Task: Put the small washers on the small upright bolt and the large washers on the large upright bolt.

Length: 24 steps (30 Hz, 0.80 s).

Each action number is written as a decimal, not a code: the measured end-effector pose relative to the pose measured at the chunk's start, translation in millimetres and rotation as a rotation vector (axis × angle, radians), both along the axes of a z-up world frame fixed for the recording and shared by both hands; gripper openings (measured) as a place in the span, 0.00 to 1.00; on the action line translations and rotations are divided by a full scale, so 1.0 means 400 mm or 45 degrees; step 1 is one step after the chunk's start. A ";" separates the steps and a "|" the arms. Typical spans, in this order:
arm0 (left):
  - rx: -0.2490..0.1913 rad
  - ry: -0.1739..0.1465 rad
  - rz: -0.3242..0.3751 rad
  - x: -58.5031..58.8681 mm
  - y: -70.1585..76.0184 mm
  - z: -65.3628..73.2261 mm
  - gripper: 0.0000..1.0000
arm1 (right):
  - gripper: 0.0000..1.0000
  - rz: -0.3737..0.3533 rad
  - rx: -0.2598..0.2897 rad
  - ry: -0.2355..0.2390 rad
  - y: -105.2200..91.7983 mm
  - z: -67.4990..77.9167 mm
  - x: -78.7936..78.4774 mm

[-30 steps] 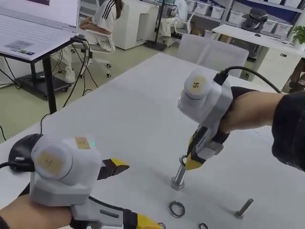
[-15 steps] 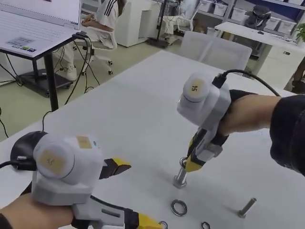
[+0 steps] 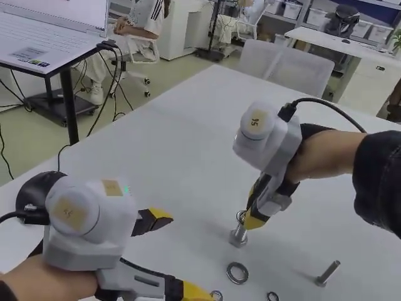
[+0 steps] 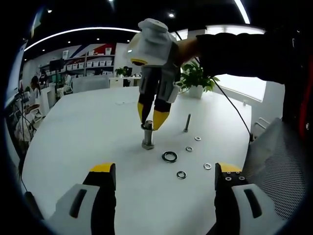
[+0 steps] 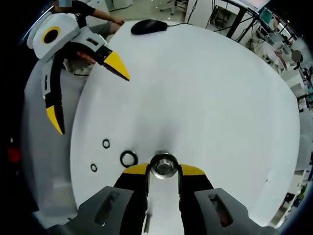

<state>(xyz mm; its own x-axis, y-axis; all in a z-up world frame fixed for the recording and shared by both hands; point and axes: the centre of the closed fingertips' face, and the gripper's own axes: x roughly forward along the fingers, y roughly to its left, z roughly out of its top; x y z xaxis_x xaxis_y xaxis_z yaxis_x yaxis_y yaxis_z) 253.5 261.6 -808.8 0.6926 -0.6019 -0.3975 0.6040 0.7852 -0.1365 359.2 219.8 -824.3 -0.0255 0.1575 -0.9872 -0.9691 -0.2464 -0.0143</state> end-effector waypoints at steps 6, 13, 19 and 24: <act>0.002 0.006 0.000 0.000 0.002 -0.004 0.83 | 0.23 -0.015 0.004 0.014 0.000 -0.021 0.003; 0.003 0.009 -0.001 0.000 0.001 -0.005 0.83 | 0.23 -0.027 0.009 0.024 0.000 -0.050 0.002; 0.005 0.014 0.001 -0.002 0.000 -0.008 0.83 | 0.23 -0.042 0.003 0.022 -0.005 -0.077 0.005; 0.004 0.017 0.005 -0.003 0.002 -0.011 0.83 | 0.23 -0.053 0.011 0.021 -0.002 -0.093 0.008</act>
